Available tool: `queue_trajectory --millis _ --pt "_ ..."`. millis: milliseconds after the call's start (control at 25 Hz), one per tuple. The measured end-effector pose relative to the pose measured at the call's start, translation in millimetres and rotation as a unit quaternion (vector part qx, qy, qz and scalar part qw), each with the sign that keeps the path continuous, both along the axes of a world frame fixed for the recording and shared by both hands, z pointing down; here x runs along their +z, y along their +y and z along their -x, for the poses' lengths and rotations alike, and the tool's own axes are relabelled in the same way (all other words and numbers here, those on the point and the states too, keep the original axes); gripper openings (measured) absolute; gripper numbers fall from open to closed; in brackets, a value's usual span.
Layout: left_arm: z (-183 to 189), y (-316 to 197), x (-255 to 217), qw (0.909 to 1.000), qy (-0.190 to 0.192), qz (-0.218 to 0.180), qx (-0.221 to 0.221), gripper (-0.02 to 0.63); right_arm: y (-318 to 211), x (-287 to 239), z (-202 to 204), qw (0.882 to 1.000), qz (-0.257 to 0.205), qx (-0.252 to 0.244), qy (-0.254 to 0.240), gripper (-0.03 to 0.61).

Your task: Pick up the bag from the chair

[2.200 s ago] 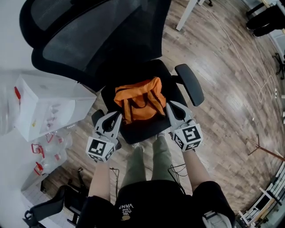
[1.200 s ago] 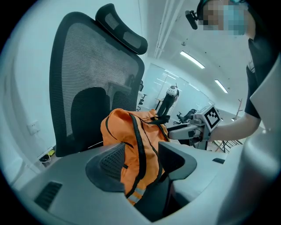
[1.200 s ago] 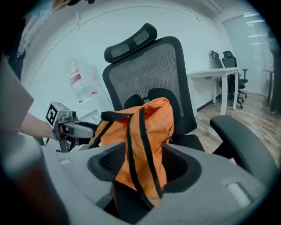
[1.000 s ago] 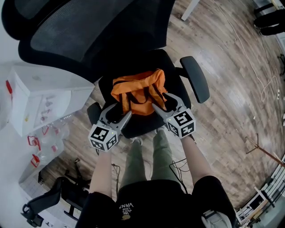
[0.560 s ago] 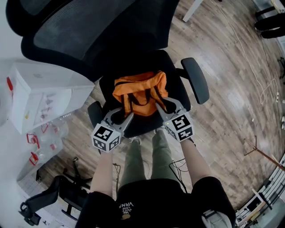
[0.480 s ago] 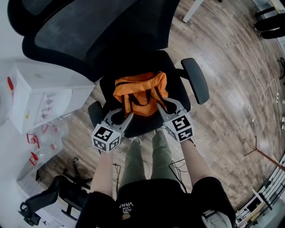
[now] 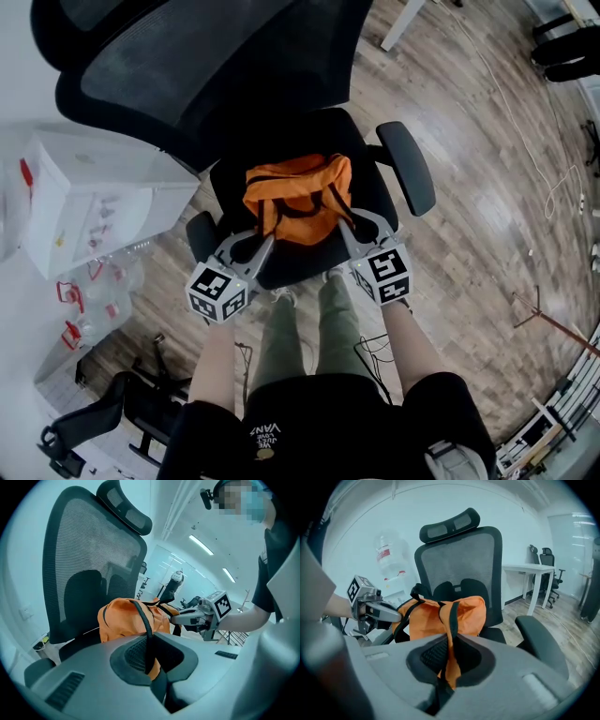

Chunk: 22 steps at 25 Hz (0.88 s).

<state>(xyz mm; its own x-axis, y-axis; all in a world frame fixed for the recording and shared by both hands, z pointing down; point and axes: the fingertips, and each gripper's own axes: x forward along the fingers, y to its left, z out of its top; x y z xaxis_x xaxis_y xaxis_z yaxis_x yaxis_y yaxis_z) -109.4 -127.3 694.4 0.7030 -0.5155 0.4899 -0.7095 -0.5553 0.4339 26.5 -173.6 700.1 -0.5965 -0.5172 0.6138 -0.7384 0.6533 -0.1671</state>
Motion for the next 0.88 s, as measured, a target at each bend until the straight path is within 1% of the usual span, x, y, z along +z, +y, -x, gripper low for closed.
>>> queue_trajectory --millis 160,440,640,880 --pt "-1.1 1.6 -14.1 0.9999 0.012 -0.009 -0.001 0.026 -0.8 -21.4 -0.3 1.0 -0.018 0.002 -0.012 0.017" --pt "-9.0 -0.9 -41.8 0.9991 0.033 -0.028 -0.003 0.025 -1.1 -41.8 -1.3 0.999 -0.023 0.005 -0.03 0.014" --pt "-8.8 -4.9 -62.6 0.9978 0.051 -0.042 -0.01 0.025 1.8 -57.3 1.8 0.998 -0.017 0.004 -0.057 0.014" --pt "-9.3 -9.0 -84.2 0.9959 0.071 -0.054 -0.015 0.024 2.5 -78.6 7.0 0.995 -0.008 0.008 -0.104 0.014"
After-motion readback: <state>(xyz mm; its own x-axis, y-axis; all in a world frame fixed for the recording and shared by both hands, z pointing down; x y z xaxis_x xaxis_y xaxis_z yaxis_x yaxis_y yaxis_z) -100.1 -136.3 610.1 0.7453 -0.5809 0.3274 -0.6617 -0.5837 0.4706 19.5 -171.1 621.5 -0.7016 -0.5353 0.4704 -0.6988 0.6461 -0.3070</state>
